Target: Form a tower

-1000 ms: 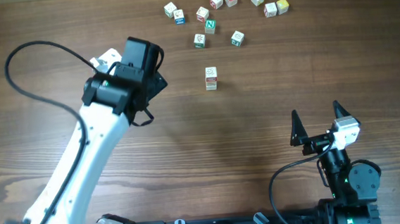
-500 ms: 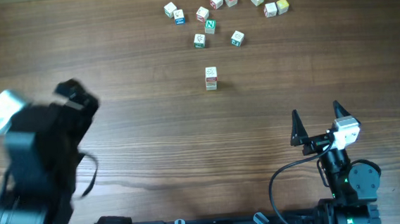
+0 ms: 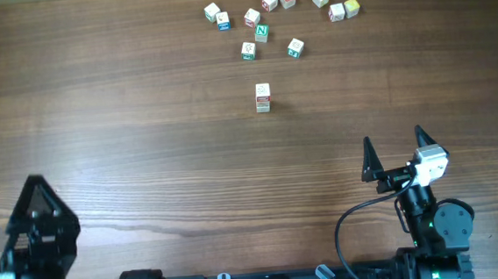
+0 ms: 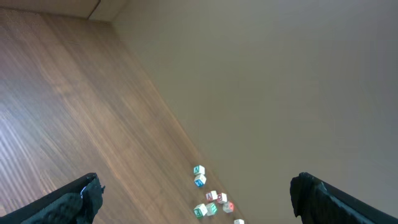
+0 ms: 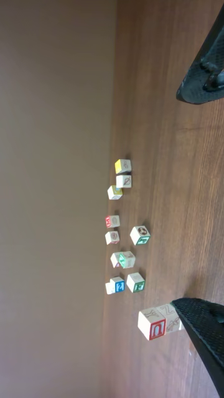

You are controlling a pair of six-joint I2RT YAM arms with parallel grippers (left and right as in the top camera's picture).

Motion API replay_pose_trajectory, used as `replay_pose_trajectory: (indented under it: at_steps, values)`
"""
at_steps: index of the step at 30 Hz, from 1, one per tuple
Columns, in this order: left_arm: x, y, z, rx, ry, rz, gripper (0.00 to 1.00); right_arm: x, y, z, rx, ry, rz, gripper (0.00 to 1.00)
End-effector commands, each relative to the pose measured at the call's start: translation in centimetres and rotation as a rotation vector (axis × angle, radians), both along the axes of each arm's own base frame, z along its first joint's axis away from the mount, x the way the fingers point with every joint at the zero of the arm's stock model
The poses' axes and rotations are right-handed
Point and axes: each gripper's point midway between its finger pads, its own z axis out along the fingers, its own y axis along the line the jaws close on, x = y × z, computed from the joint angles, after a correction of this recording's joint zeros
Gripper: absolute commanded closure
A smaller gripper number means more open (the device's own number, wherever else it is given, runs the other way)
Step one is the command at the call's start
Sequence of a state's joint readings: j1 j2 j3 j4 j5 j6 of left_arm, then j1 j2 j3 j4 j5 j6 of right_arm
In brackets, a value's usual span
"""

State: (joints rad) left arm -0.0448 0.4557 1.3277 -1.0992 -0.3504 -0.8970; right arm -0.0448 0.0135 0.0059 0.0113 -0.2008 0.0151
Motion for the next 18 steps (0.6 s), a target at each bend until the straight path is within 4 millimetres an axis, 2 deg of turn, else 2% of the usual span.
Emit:
replay_pose_trajectory:
  at_steps: [1, 4, 7, 14, 16, 18]
  values:
    - [-2.1, 0.3, -0.6, -0.003, -0.014, 0.014, 0.00, 0.0, -0.3, 0.2, 0.013, -0.009, -0.014, 0.00]
    - [-3.5, 0.2, -2.2, -0.005, -0.012, 0.009, 0.00, 0.0, -0.3, 0.2, 0.013, -0.009, -0.014, 0.00]
    - [-2.7, 0.5, -3.7, -0.002, -0.043, 0.030, 0.00, 0.0, -0.3, 0.2, 0.013, -0.009, -0.014, 0.01]
    - [4.0, 0.1, -8.2, 0.013, -0.291, 0.013, 0.00, 0.0, -0.3, 0.2, 0.013, -0.009, -0.014, 0.00]
    - [5.9, -0.8, -8.6, 0.112, -0.359, -0.041, 0.00, 0.0, -0.3, 0.2, 0.013, -0.009, -0.014, 0.00]
    - [7.7, -3.1, -8.4, 0.334, -0.435, -0.157, 0.00, 0.0, -0.3, 0.2, 0.013, -0.009, -0.014, 0.00]
